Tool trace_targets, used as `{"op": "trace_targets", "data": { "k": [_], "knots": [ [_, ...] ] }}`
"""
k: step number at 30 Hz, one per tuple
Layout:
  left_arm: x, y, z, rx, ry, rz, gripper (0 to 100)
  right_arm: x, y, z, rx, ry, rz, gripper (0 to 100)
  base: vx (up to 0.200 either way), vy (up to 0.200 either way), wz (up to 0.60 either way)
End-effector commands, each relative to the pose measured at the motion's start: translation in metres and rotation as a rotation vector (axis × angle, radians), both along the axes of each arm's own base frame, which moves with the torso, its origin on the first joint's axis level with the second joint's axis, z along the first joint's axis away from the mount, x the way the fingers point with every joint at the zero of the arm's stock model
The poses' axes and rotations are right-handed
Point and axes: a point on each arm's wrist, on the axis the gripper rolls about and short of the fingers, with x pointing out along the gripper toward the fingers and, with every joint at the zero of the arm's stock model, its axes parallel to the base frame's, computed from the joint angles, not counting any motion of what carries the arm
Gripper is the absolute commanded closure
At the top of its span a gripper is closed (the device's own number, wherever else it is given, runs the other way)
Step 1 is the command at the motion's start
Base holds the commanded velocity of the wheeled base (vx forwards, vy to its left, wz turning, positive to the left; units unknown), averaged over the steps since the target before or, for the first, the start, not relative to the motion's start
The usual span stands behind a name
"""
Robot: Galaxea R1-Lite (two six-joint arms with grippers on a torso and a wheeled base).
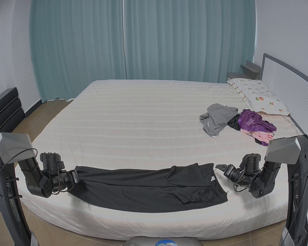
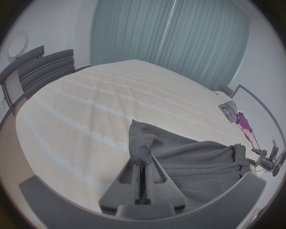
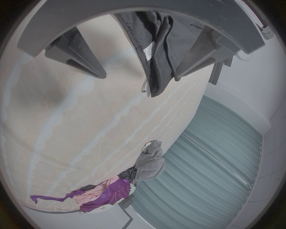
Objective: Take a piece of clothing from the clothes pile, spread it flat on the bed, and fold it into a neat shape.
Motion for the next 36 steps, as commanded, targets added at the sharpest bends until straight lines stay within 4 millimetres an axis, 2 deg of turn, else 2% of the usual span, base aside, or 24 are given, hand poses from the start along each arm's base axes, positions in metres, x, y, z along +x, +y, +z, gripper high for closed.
{"op": "trace_targets", "data": {
  "k": [1, 3, 9, 16, 24, 33, 36],
  "knots": [
    [0.000, -0.001, 0.000, -0.001, 0.002, -0.001, 100, 0.000, 0.000, -0.001, 0.000, 0.002, 0.001, 0, 0.000, 0.000, 0.00],
    [-0.001, -0.001, -0.001, -0.002, 0.007, -0.001, 100, 0.000, 0.000, -0.001, -0.001, 0.003, 0.002, 0, 0.000, 0.000, 0.00],
    [-0.001, -0.005, -0.006, -0.004, 0.020, -0.013, 100, -0.001, 0.001, -0.001, -0.002, 0.003, 0.002, 0, -0.200, 0.000, 0.00],
    [0.005, -0.005, -0.005, -0.015, 0.000, -0.012, 100, -0.001, 0.001, -0.001, -0.003, 0.006, 0.004, 0, 0.000, 0.000, 0.00],
    [0.008, -0.017, -0.005, -0.041, -0.005, -0.019, 100, -0.001, 0.001, -0.001, -0.004, 0.006, 0.003, 0, 0.000, 0.000, 0.00],
    [0.005, -0.028, 0.003, -0.062, -0.018, -0.032, 100, -0.002, 0.001, -0.001, -0.004, 0.007, 0.005, 0, 0.000, -0.200, 0.00],
    [0.006, -0.033, 0.016, -0.100, -0.055, -0.007, 100, -0.002, 0.001, -0.001, -0.006, 0.007, 0.006, 0, 0.000, -0.200, 0.00]
  ]
}}
